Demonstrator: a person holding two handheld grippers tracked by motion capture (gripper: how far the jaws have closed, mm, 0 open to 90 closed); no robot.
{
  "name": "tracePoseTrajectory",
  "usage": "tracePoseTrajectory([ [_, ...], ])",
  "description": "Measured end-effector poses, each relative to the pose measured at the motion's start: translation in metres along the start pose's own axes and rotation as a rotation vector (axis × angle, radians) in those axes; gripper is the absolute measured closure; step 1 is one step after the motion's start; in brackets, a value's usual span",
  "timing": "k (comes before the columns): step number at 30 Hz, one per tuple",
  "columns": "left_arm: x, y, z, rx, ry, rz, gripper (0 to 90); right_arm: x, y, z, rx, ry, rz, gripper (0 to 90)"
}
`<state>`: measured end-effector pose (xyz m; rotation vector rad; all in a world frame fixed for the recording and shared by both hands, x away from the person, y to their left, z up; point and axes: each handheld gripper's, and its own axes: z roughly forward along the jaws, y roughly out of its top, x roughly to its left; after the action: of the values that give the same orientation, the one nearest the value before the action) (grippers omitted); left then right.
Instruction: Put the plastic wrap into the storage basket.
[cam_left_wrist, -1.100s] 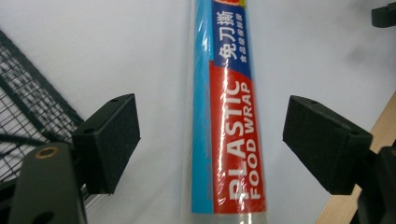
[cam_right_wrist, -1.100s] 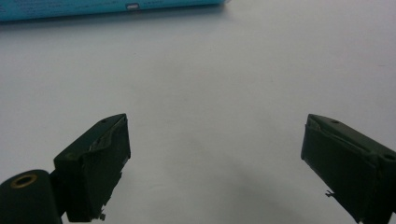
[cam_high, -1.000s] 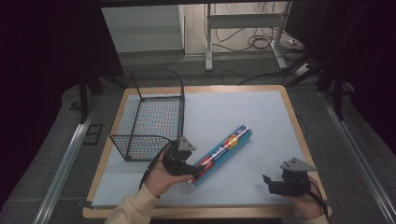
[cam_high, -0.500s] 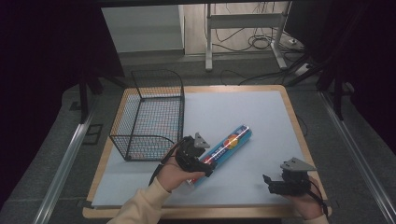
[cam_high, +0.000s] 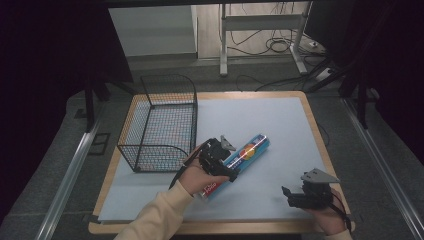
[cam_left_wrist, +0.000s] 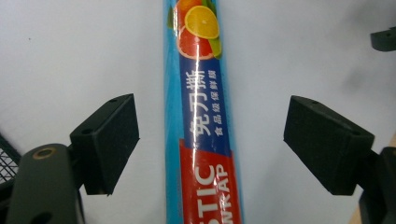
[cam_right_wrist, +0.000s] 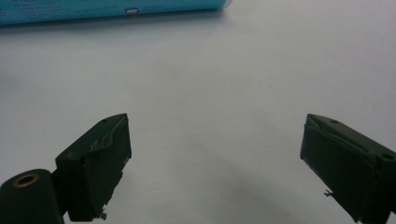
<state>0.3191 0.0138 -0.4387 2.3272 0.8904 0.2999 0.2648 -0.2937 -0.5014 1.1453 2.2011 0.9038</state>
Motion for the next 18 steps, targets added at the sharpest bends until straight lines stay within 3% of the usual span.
tracePoseTrajectory([
  [18, 0.001, 0.02, 0.026, 0.061, -0.014, -0.005, 17.0, 0.001, 0.0, 0.002, 0.008, 0.005, -0.006, 8.8],
])
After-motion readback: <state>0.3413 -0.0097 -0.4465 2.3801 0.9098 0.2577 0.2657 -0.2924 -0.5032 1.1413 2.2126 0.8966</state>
